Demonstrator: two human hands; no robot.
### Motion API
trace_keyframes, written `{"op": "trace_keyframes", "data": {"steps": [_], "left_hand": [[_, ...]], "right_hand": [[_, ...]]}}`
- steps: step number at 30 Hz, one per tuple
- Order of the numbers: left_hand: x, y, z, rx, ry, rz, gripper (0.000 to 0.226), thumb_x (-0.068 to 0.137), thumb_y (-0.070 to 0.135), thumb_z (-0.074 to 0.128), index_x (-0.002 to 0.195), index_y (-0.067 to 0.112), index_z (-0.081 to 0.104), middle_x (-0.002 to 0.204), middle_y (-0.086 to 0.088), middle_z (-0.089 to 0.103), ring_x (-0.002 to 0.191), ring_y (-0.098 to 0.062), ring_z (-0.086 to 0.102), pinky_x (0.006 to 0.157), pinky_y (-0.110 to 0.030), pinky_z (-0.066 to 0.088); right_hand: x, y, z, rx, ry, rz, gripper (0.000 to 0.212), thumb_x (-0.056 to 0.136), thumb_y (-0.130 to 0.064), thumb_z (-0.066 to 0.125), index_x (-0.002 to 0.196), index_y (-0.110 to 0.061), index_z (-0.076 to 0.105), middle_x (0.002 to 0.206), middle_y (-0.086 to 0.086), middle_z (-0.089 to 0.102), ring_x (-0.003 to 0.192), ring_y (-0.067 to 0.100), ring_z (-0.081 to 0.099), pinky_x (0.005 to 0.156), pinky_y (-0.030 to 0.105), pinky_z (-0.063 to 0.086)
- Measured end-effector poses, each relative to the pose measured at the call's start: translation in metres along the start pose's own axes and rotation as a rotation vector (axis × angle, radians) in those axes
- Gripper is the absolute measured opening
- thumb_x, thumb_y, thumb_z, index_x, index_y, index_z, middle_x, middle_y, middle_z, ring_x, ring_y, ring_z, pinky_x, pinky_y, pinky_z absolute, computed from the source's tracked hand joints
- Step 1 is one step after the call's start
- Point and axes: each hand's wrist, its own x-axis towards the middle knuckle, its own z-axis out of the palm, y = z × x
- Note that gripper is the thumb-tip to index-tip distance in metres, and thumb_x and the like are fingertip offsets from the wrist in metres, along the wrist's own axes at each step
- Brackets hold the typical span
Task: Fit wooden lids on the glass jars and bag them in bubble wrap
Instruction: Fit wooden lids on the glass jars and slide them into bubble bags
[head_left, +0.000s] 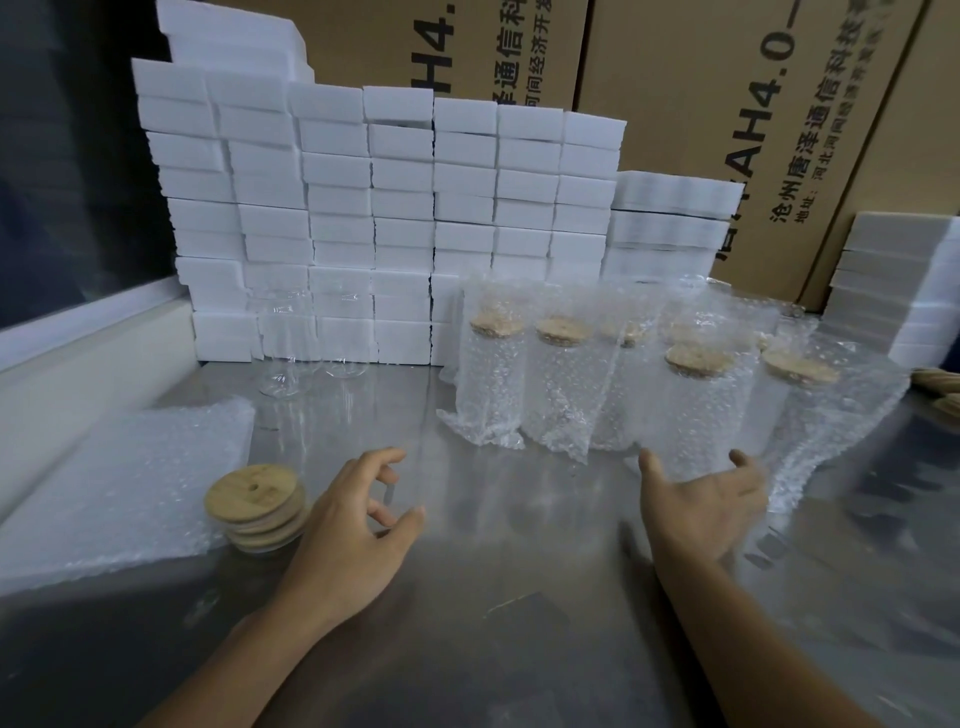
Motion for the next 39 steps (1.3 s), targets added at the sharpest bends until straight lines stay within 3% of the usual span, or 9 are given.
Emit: {"op": "trace_keyframes", "data": {"steps": [5, 8, 10, 16, 20, 23, 29, 35, 39], "left_hand": [[0.000, -0.004, 0.002, 0.053, -0.021, 0.000, 0.045, 0.081, 0.013, 0.075, 0.117, 0.031, 0.056, 0.103, 0.010, 0.055, 0.072, -0.005, 0.060, 0.059, -0.013, 0.042], [0.000, -0.004, 0.003, 0.067, -0.028, 0.002, 0.043, 0.081, 0.013, 0.074, 0.113, 0.035, 0.055, 0.101, 0.010, 0.056, 0.073, -0.004, 0.060, 0.060, -0.014, 0.042], [0.001, -0.003, 0.003, 0.080, -0.026, 0.000, 0.041, 0.080, 0.014, 0.075, 0.109, 0.036, 0.056, 0.099, 0.011, 0.056, 0.073, -0.005, 0.060, 0.059, -0.015, 0.042], [0.002, -0.006, 0.004, 0.097, -0.022, -0.023, 0.031, 0.079, 0.015, 0.076, 0.095, 0.037, 0.061, 0.090, 0.012, 0.061, 0.075, -0.002, 0.060, 0.061, -0.011, 0.041], [0.002, -0.004, 0.006, 0.078, -0.037, -0.078, 0.028, 0.077, 0.014, 0.076, 0.080, 0.039, 0.064, 0.074, 0.011, 0.065, 0.068, -0.002, 0.059, 0.063, -0.012, 0.043], [-0.001, 0.000, 0.008, 0.119, -0.092, -0.067, 0.023, 0.077, 0.017, 0.074, 0.072, 0.037, 0.062, 0.070, 0.027, 0.062, 0.067, 0.003, 0.059, 0.059, -0.008, 0.041], [0.001, 0.005, 0.008, 0.183, -0.108, -0.096, 0.010, 0.076, 0.023, 0.069, 0.071, 0.024, 0.061, 0.065, 0.032, 0.057, 0.060, 0.000, 0.054, 0.053, -0.017, 0.039], [0.004, 0.005, 0.006, 0.237, -0.165, -0.129, 0.014, 0.067, 0.026, 0.057, 0.073, 0.018, 0.046, 0.065, 0.007, 0.054, 0.067, -0.010, 0.052, 0.064, -0.035, 0.044], [0.008, 0.005, 0.008, 0.330, -0.182, -0.224, 0.020, 0.057, 0.032, 0.036, 0.072, 0.019, 0.036, 0.075, 0.005, 0.046, 0.081, -0.014, 0.049, 0.065, -0.029, 0.039]], "right_hand": [[-0.020, -0.004, 0.007, 0.024, 0.036, 0.029, 0.054, 0.084, -0.026, 0.077, 0.125, -0.007, 0.048, 0.128, 0.019, 0.051, 0.120, 0.038, 0.048, 0.101, 0.048, 0.039], [-0.039, -0.007, 0.015, -0.005, -0.210, 0.027, 0.020, 0.088, -0.026, 0.068, 0.101, -0.018, 0.055, 0.099, 0.002, 0.064, 0.099, 0.029, 0.063, 0.087, 0.040, 0.049], [-0.055, -0.011, 0.023, -0.039, -0.336, -0.006, 0.008, 0.087, -0.026, 0.065, 0.090, -0.022, 0.058, 0.083, -0.009, 0.063, 0.088, 0.022, 0.063, 0.077, 0.032, 0.044], [-0.095, -0.034, 0.050, -0.061, -0.571, -0.090, 0.004, 0.084, -0.026, 0.061, 0.083, -0.022, 0.060, 0.079, -0.010, 0.065, 0.083, 0.016, 0.062, 0.073, 0.030, 0.045], [-0.113, -0.048, 0.074, -0.003, -0.683, -0.152, 0.004, 0.085, -0.026, 0.063, 0.084, -0.024, 0.059, 0.081, -0.009, 0.066, 0.083, 0.016, 0.063, 0.077, 0.033, 0.051], [-0.124, -0.057, 0.096, 0.067, -0.747, -0.181, 0.010, 0.085, -0.027, 0.065, 0.092, -0.021, 0.060, 0.088, -0.006, 0.067, 0.084, 0.015, 0.064, 0.077, 0.033, 0.052], [-0.136, -0.074, 0.156, 0.148, -0.831, -0.230, 0.032, 0.085, -0.032, 0.070, 0.111, -0.022, 0.055, 0.104, -0.002, 0.064, 0.099, 0.016, 0.062, 0.087, 0.034, 0.052], [-0.141, -0.092, 0.227, 0.184, -0.872, -0.271, 0.070, 0.083, -0.042, 0.075, 0.141, -0.019, 0.044, 0.129, 0.003, 0.057, 0.120, 0.022, 0.055, 0.101, 0.042, 0.047], [-0.138, -0.104, 0.276, 0.179, -0.907, -0.293, 0.084, 0.080, -0.047, 0.076, 0.148, -0.021, 0.035, 0.141, 0.003, 0.052, 0.129, 0.023, 0.050, 0.107, 0.041, 0.042]]}}
